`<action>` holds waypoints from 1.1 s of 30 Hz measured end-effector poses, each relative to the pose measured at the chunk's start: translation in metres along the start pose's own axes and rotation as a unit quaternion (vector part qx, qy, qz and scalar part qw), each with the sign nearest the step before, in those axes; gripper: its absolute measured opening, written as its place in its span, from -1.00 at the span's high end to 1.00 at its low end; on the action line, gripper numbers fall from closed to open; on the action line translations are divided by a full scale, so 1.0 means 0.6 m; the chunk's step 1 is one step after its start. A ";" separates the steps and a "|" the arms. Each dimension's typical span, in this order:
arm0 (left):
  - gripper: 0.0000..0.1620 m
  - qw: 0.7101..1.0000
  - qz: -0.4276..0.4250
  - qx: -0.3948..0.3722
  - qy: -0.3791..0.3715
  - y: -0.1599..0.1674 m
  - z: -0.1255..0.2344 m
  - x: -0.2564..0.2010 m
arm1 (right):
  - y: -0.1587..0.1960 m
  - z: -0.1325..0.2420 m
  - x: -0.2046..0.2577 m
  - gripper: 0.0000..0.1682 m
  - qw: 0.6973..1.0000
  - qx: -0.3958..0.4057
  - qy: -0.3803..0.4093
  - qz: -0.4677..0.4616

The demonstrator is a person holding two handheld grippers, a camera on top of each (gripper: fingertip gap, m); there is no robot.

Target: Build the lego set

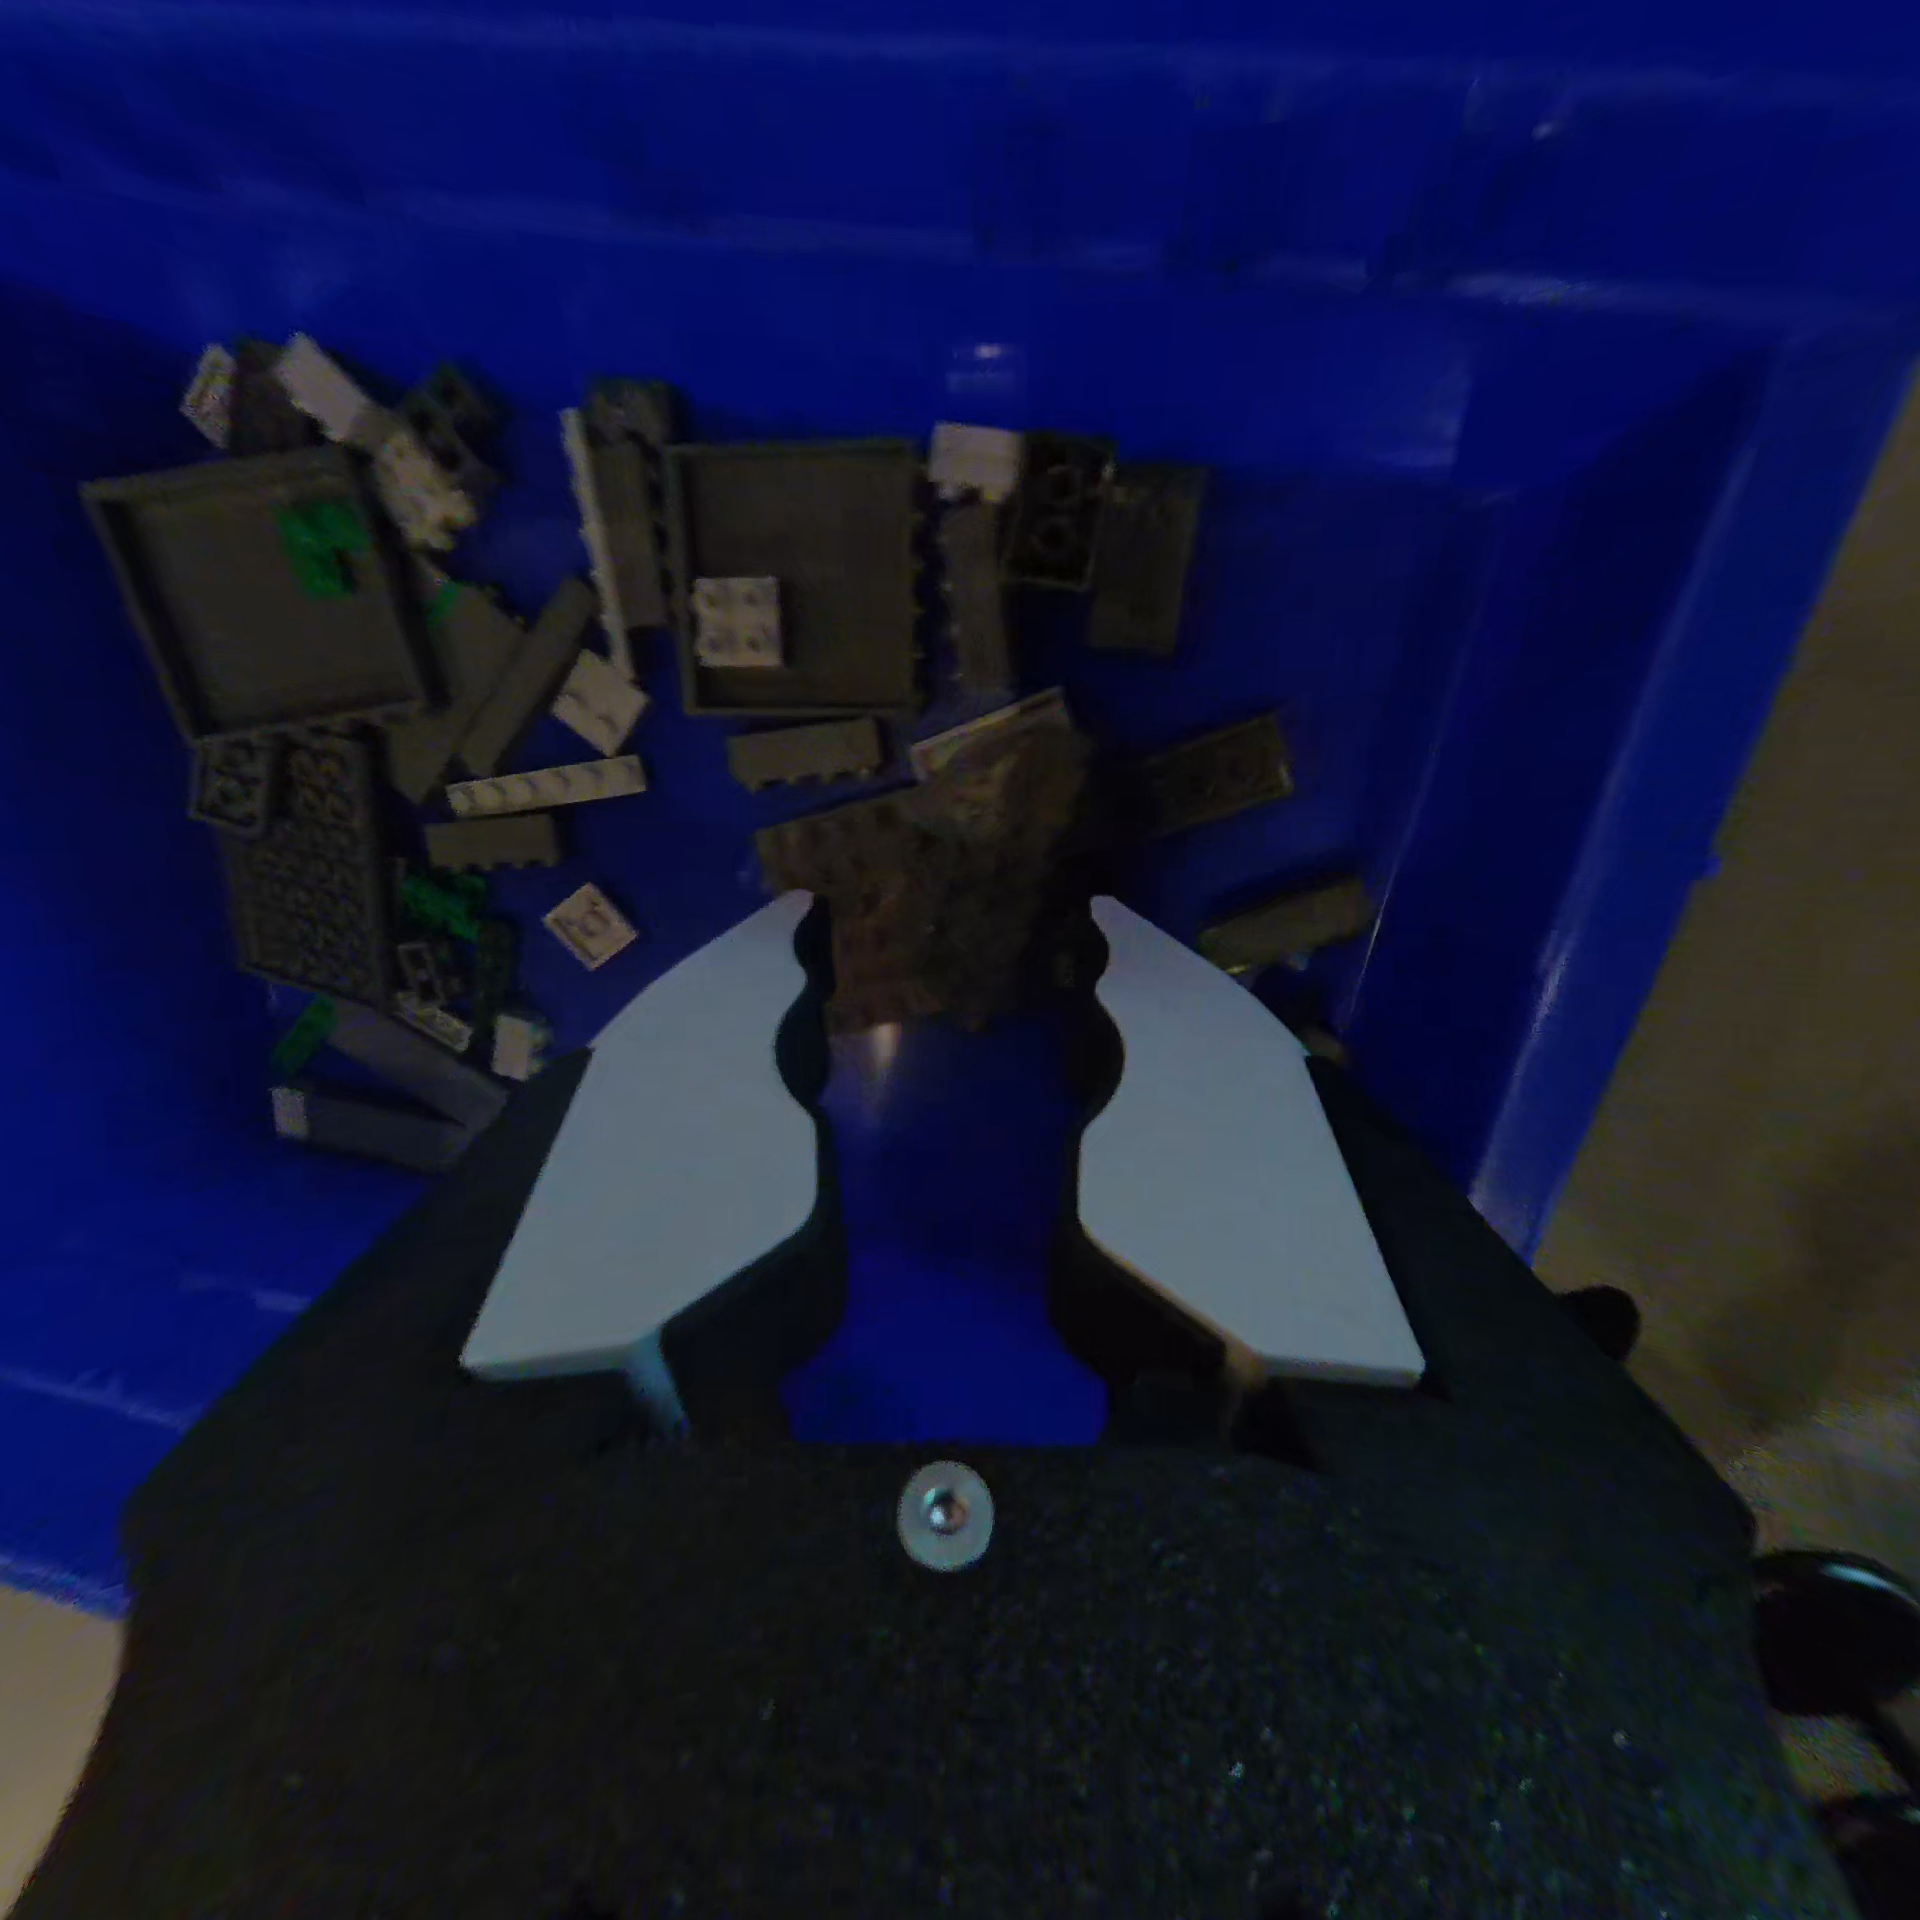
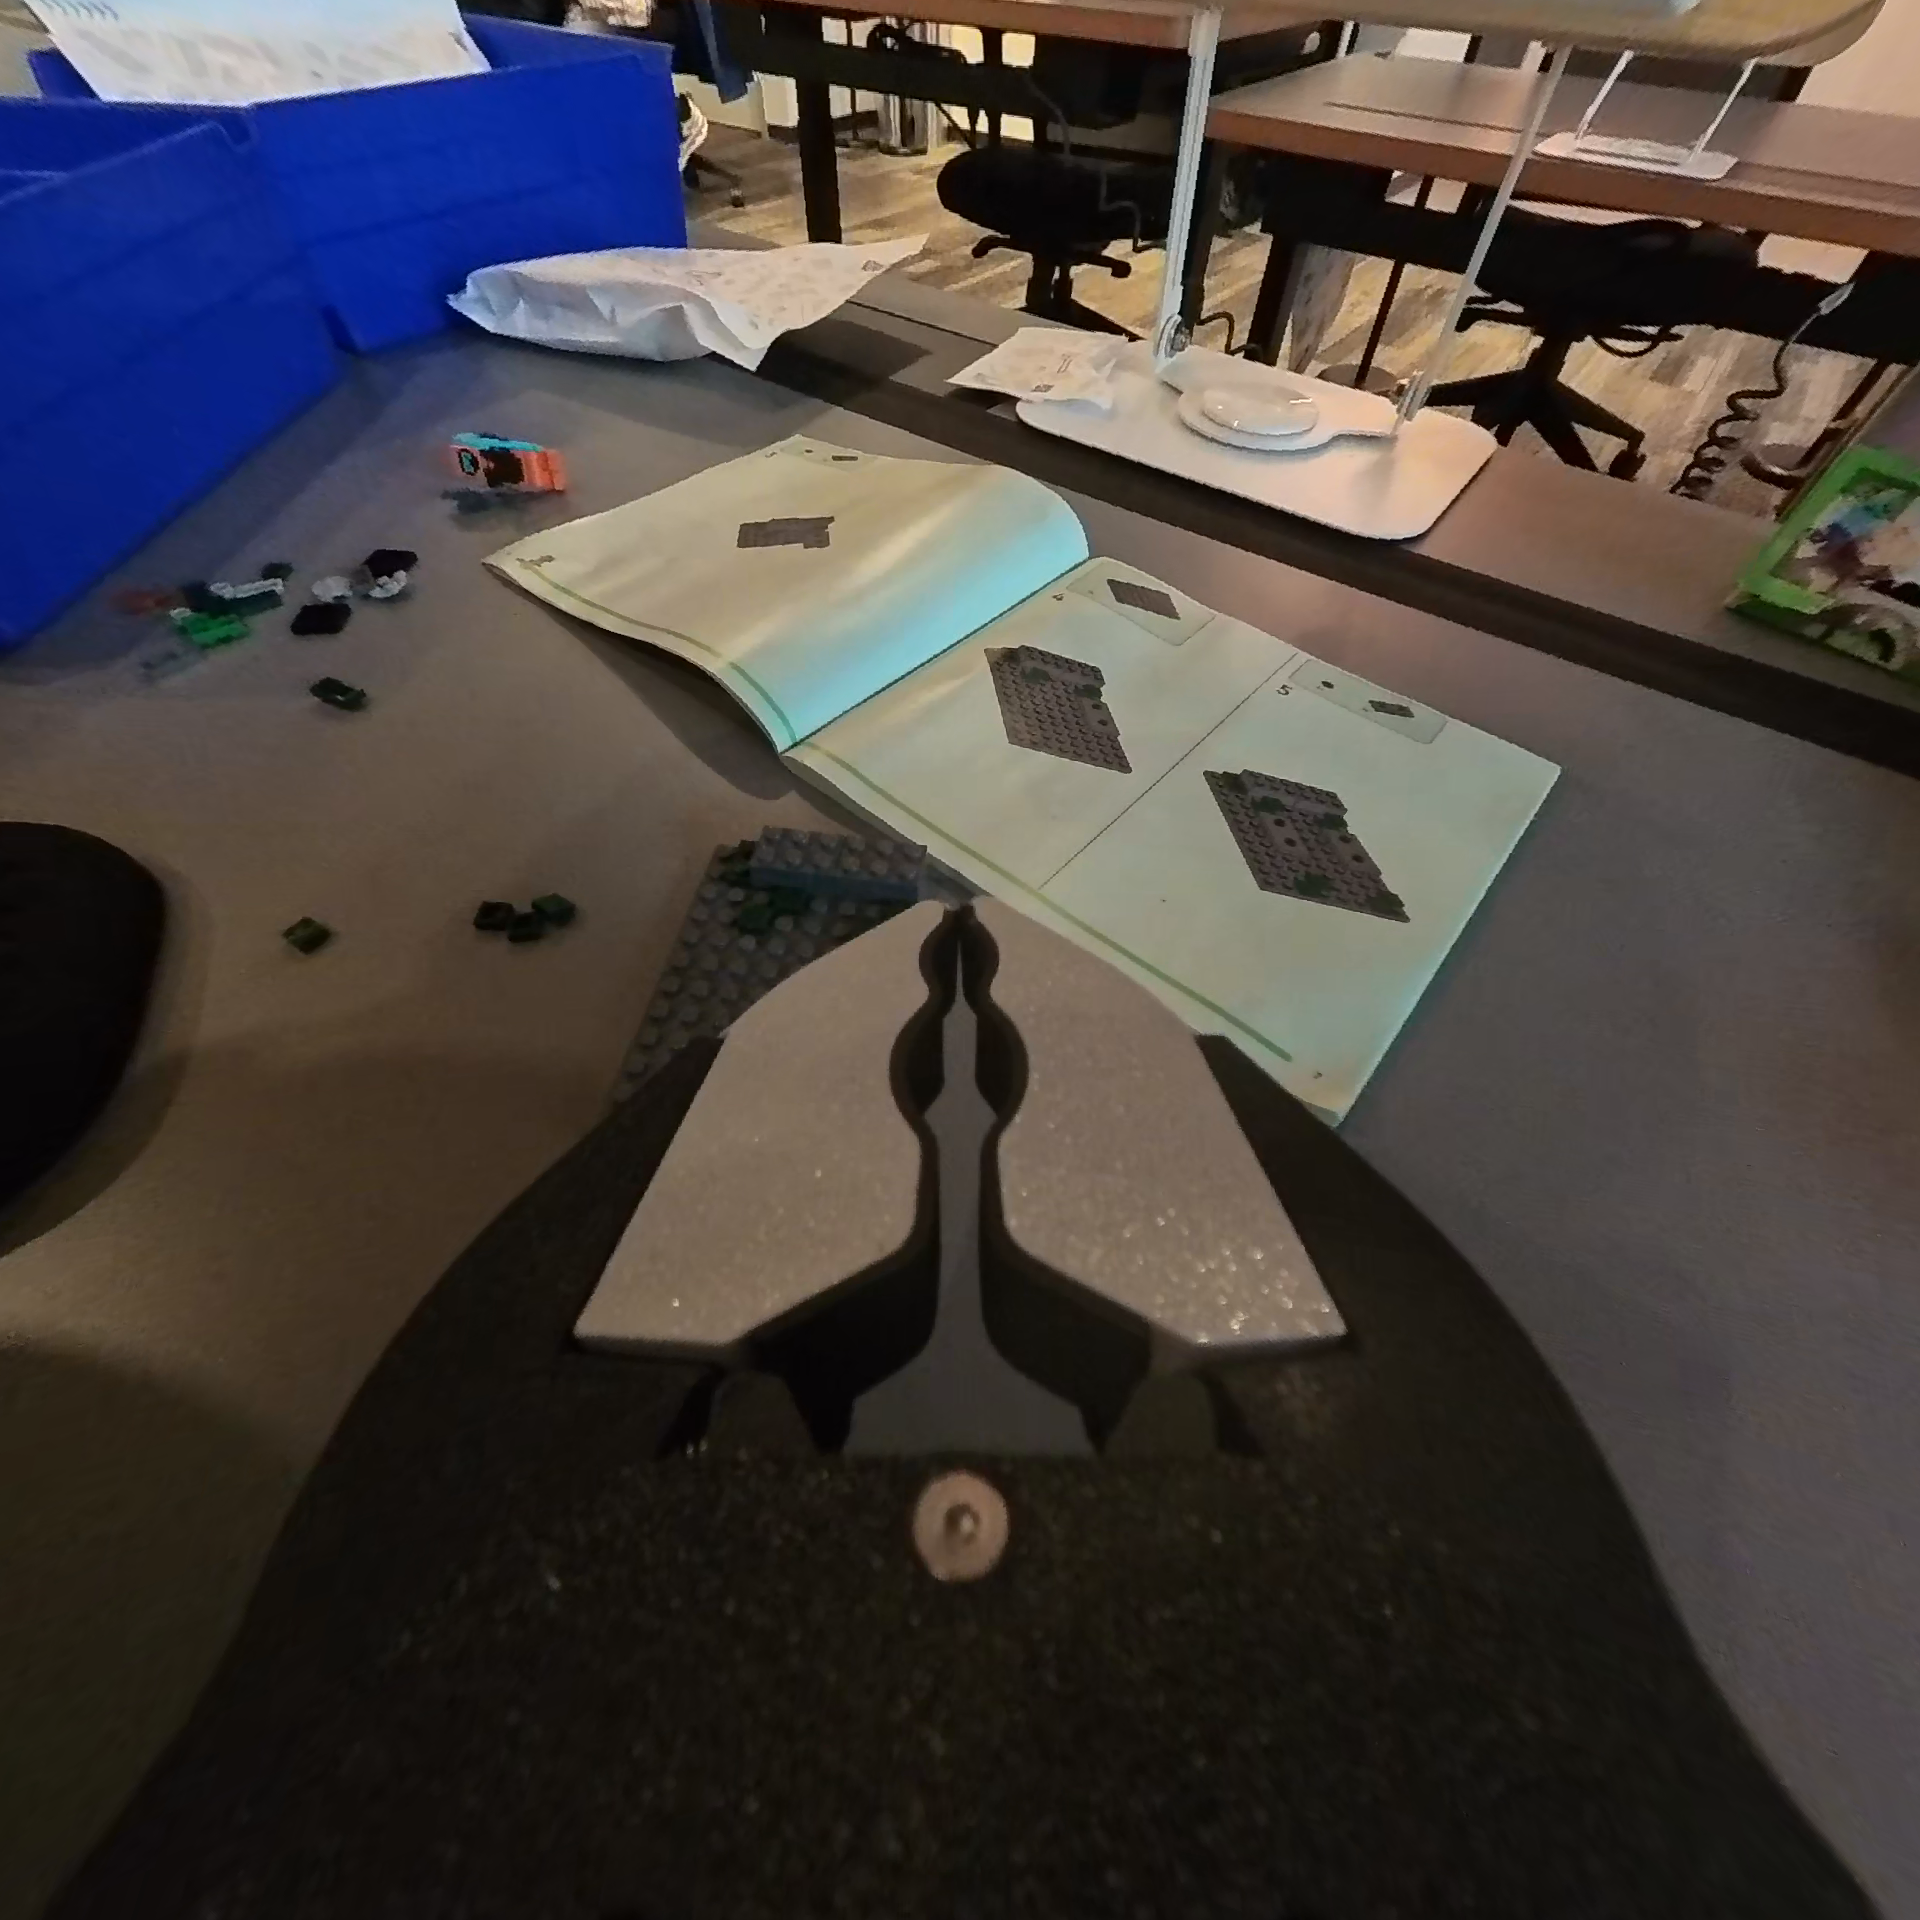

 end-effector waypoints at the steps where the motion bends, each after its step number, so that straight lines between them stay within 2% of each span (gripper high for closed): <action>1: 0.42 1.000 -0.007 0.015 -0.014 0.000 -0.006 -0.007 | 0.000 0.000 0.000 1.00 1.000 0.000 0.000 0.000; 3: 0.37 0.996 -0.040 0.053 -0.063 0.003 -0.016 -0.013 | 0.000 0.000 0.000 1.00 1.000 -0.001 -0.001 0.000; 5: 0.32 0.995 -0.039 0.068 -0.069 0.001 -0.027 -0.022 | -0.001 0.000 0.002 1.00 1.000 -0.002 -0.002 0.001; 8: 0.39 0.991 -0.039 0.085 -0.100 -0.002 -0.030 -0.016 | -0.002 0.002 0.003 1.00 1.000 -0.004 -0.003 0.002; 12: 0.61 0.985 -0.052 0.107 -0.122 -0.002 -0.035 -0.018 | -0.003 0.006 0.000 1.00 1.000 -0.010 -0.001 -0.004; 16: 0.68 0.984 -0.040 0.107 -0.133 0.002 -0.036 -0.012 | -0.004 0.007 0.000 1.00 1.000 -0.013 -0.003 -0.006; 25: 0.84 0.985 -0.007 0.072 -0.154 -0.001 0.009 0.014 | -0.006 0.009 0.000 1.00 1.000 -0.017 -0.006 -0.009; 33: 0.93 0.985 0.080 -0.010 -0.150 0.002 0.083 0.068 | -0.008 0.012 -0.001 1.00 1.000 -0.022 -0.010 -0.014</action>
Point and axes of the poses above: each gripper's, where its closed fingertips meet, z back along the fingers, y out of its underside, x = y × z across the jaws, the point moved 5 cm from there along z, back along the fingers, and after that the axes turned 5 degrees about -z, right-handed, at the moved point
